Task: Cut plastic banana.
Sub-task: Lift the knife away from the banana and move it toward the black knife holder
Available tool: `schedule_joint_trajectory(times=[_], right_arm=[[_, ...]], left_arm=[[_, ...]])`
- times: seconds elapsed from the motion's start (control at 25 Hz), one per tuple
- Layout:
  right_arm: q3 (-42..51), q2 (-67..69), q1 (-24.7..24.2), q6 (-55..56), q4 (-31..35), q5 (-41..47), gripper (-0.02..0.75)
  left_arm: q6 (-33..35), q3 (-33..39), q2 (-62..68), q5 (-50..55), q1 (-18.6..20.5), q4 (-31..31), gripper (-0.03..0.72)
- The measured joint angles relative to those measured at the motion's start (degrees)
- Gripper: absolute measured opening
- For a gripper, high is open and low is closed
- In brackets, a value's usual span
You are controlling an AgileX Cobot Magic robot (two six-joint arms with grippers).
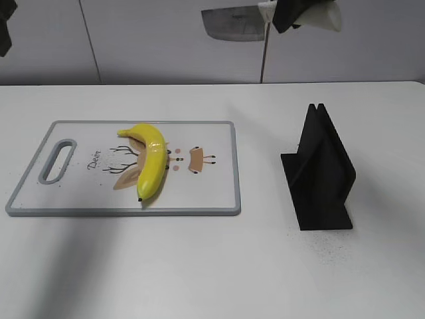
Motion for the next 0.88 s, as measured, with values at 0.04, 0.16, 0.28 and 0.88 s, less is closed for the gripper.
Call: schedule_joint_trajectory(times=[0.04,0.16,0.28,0.88], right_arm=[[0.05,-0.81,0.00,2.02,-0.02,0.00,0.162],[0.93,-3.62,0.00,6.38,0.08,0.00,0.162],[4.94,-7.37,0.00,9.50,-0.36,-0.10,0.162],[39.20,-26.89,0.00,24.41,-9.13,-5.41,0.162]], left_arm=[[-0.69,0.00,-0.12,0.07,0.00,0.07,0.592],[-1.75,0.00,-1.65,0.09,0.00,-1.30,0.591],[-2.05,0.07,-4.31,0.14,0.00,-1.87,0.589],[-2.11,20.44,-27.61,0.27,0.00,-3.35,0.589]])
